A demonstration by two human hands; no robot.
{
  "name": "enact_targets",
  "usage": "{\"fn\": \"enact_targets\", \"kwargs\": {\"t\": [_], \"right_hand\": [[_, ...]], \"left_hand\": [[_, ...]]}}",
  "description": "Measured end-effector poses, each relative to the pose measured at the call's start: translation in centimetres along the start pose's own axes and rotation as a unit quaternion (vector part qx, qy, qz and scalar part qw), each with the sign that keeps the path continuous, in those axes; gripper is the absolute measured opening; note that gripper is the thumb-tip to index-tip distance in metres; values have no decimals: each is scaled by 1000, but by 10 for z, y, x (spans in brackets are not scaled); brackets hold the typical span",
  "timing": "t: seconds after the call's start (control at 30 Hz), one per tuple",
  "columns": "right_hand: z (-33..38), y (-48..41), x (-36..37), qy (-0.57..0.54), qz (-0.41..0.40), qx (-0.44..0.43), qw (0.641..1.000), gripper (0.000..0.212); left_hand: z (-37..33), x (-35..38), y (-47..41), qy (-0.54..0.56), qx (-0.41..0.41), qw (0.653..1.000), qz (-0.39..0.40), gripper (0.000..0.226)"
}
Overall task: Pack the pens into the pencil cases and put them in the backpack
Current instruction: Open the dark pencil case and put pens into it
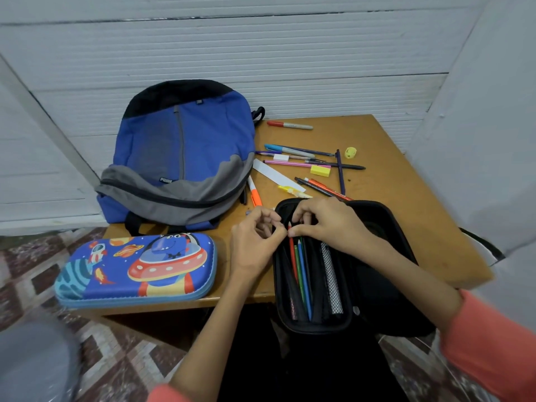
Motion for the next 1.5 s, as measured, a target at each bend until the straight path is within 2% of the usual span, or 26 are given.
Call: {"fn": "enact_targets", "kwargs": {"t": [0.13,0.23,0.37,0.57,0.7,0.77,0.83,0.9,0.93,1.0,1.17,1.33,1.5], "right_hand": [[6,1,4,80,-6,-28,996,32],[4,3,5,45,-25,-13,999,30],[1,2,2,13,-12,19,1000,10],[4,-3,1,19,33,38,999,13],[-1,-25,-8,-92,108,96,985,25],[-14,-50,-14,-117,45,128,984,19],[-29,-79,-22,-75,-67,143,985,6],[-40,-104,-28,-26,-150,149,977,13],[-44,-115,-29,3,-165,150,975,18],[-52,-132,-27,63,-163,146,974,23],[-59,-155,-17,169,-137,132,967,19],[-68,-162,-8,206,-139,148,957,19],[-63,-165,-4,249,-105,152,951,22]], "left_hand": [[0,0,0,2,-2,1000,2,14],[-1,-1,1,7,3,1000,5,15],[0,0,0,9,8,1000,3,14],[1,0,0,11,10,1000,2,15],[2,0,0,9,8,1000,2,15],[2,0,1,12,7,1000,3,16],[1,0,1,19,7,1000,4,17],[1,0,0,24,8,1000,5,19],[1,0,1,26,7,1000,5,19],[1,0,0,29,5,1000,4,19],[3,0,0,26,12,1000,9,17],[4,0,0,26,11,1000,9,12],[3,1,0,31,11,999,11,10]]}}
Point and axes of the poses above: each hand's wrist, its own y-axis away from the middle knuckle, its own x-axis out of the palm, z = x × y, the point moved 2 cm from there along -y, towards the middle knuckle, and after that the axes turned 5 degrees about -z, right-handed, at the moved point
